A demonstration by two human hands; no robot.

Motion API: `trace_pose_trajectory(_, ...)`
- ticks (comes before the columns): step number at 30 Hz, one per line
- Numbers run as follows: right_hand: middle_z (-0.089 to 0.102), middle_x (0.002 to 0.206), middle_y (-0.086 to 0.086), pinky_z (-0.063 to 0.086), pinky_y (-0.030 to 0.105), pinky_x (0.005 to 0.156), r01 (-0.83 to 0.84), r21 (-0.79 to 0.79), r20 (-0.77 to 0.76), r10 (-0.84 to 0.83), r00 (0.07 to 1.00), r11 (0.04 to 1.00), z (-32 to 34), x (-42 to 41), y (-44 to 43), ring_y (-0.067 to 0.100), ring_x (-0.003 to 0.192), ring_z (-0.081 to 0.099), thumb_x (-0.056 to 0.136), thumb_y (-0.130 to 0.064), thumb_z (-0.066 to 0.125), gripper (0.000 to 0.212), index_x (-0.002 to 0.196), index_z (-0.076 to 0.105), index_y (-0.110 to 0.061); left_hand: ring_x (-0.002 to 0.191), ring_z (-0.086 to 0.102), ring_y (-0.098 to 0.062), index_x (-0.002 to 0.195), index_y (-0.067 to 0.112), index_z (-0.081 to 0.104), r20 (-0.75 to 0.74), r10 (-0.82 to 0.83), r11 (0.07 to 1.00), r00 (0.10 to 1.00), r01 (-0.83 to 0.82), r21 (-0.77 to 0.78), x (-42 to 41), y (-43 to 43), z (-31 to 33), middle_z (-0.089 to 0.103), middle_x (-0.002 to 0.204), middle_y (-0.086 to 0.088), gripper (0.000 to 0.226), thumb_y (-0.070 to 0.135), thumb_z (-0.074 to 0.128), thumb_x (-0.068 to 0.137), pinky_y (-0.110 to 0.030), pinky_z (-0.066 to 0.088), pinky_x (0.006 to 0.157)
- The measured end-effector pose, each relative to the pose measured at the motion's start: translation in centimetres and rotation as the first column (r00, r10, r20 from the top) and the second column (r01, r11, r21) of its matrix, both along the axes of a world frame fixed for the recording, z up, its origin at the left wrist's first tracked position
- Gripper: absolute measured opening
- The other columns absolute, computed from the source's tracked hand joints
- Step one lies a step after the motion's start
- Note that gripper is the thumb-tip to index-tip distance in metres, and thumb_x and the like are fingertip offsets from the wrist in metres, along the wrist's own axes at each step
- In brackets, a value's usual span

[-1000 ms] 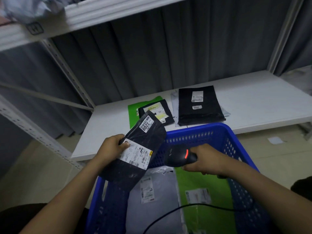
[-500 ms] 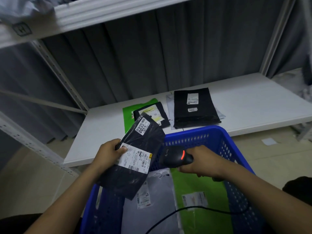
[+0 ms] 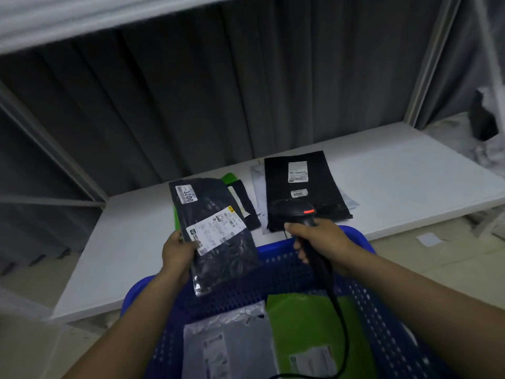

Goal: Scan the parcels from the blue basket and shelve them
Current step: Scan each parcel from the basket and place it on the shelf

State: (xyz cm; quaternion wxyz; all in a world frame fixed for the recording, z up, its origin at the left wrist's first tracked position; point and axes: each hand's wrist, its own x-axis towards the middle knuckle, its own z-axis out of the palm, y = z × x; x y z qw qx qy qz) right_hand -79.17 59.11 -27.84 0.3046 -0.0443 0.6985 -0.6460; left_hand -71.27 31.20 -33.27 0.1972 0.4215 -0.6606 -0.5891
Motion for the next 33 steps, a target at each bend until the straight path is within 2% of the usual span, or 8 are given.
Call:
trace_pose_trajectory(8, 0.056, 0.060, 0.009, 0.045, 0.026, 0.044, 0.099, -0.041, 0.157, -0.091, 0.983, 0.994, -2.5, -3.3, -1.6, 0.019, 0.045, 0.051, 0.087, -0.027, 0.071, 0.025, 0.078, 0.059, -0.008, 0.105, 0.062, -0.033, 0.123, 0.011, 0.058, 0.134, 0.102, 0.952, 0.986, -0.058, -0.299, -10.4, -4.9, -4.6, 0.065, 0.119, -0.017, 0.043, 0.003, 0.067, 0.081, -0.036, 0.047, 0.093)
trace_pose_trajectory(13, 0.057, 0.062, 0.011, 0.046, 0.026, 0.045, 0.184, -0.053, 0.273, -0.163, 0.948, 0.981, -3.8, -4.3, -1.8, 0.020, 0.047, 0.052, 0.087, -0.028, 0.071, 0.026, 0.083, 0.060, -0.005, 0.113, 0.055, -0.040, 0.136, 0.007, 0.045, 0.283, -0.010, 0.859, 0.959, 0.153, -0.489, -13.2, -7.0, -8.2, 0.057, 0.124, -0.025, 0.060, 0.003, 0.069, 0.081, -0.040, 0.044, 0.095)
trace_pose_trajectory(16, 0.057, 0.060, 0.009, 0.046, 0.026, 0.045, 0.159, -0.042, 0.281, -0.141, 0.949, 0.986, -4.2, -3.9, -2.0, 0.019, 0.046, 0.052, 0.088, -0.028, 0.071, 0.026, 0.082, 0.059, -0.005, 0.124, 0.041, -0.039, 0.135, 0.017, 0.048, 0.695, -0.084, 0.714, 0.714, 0.530, -0.458, -13.7, -8.0, -10.5, 0.040, 0.140, -0.023, 0.053, 0.036, 0.065, 0.088, -0.039, 0.038, 0.103)
trace_pose_trajectory(18, 0.058, 0.060, 0.009, 0.046, 0.027, 0.046, 0.119, -0.024, 0.246, -0.110, 0.963, 0.993, -4.1, -3.6, -2.0, 0.019, 0.045, 0.052, 0.087, -0.029, 0.071, 0.026, 0.082, 0.059, -0.006, 0.127, 0.039, -0.038, 0.139, 0.022, 0.042, 0.791, -0.095, 0.643, 0.605, 0.643, -0.415, -13.4, -8.2, -11.0, 0.033, 0.147, -0.020, 0.056, 0.049, 0.054, 0.091, -0.041, 0.037, 0.104)
trace_pose_trajectory(21, 0.058, 0.060, 0.009, 0.045, 0.025, 0.044, 0.072, 0.021, 0.163, -0.074, 0.984, 0.997, -3.5, -2.9, -1.4, 0.018, 0.043, 0.053, 0.087, -0.029, 0.072, 0.025, 0.078, 0.060, -0.008, 0.128, 0.039, -0.037, 0.132, 0.019, 0.047, 0.789, -0.110, 0.560, 0.605, 0.693, -0.453, -12.8, -8.4, -10.6, 0.039, 0.144, -0.018, 0.052, 0.052, 0.050, 0.092, -0.042, 0.039, 0.103)
trace_pose_trajectory(25, 0.060, 0.057, 0.008, 0.046, 0.026, 0.042, 0.058, 0.091, 0.040, -0.062, 0.997, 0.994, -3.0, -1.8, -0.1, 0.018, 0.042, 0.054, 0.086, -0.026, 0.072, 0.024, 0.076, 0.060, -0.007, 0.137, 0.035, -0.032, 0.132, 0.009, 0.055, 0.656, -0.280, 0.484, 0.701, 0.693, -0.534, -10.1, -5.5, -8.2, 0.049, 0.141, -0.018, 0.048, 0.036, 0.059, 0.093, -0.033, 0.029, 0.110)
trace_pose_trajectory(29, 0.060, 0.056, 0.008, 0.047, 0.026, 0.043, 0.039, 0.165, -0.022, -0.036, 0.999, 0.985, -3.6, 0.2, 1.6, 0.017, 0.041, 0.054, 0.086, -0.026, 0.072, 0.025, 0.075, 0.060, -0.008, 0.132, 0.041, -0.030, 0.133, 0.010, 0.057, 0.503, -0.463, 0.471, 0.730, 0.683, -0.559, -3.6, 0.2, -6.6, 0.047, 0.141, -0.016, 0.042, 0.025, 0.062, 0.093, -0.033, 0.031, 0.110)
trace_pose_trajectory(33, 0.057, 0.060, 0.011, 0.043, 0.027, 0.043, 0.042, 0.197, -0.003, -0.042, 0.999, 0.979, -5.7, 3.3, 2.0, 0.021, 0.044, 0.052, 0.087, -0.022, 0.071, 0.023, 0.076, 0.057, -0.008, 0.132, 0.041, -0.030, 0.132, 0.011, 0.057, 0.483, -0.498, 0.425, 0.720, 0.688, -0.588, 5.0, 3.9, -9.6, 0.048, 0.142, -0.013, 0.039, 0.018, 0.061, 0.094, -0.033, 0.031, 0.110)
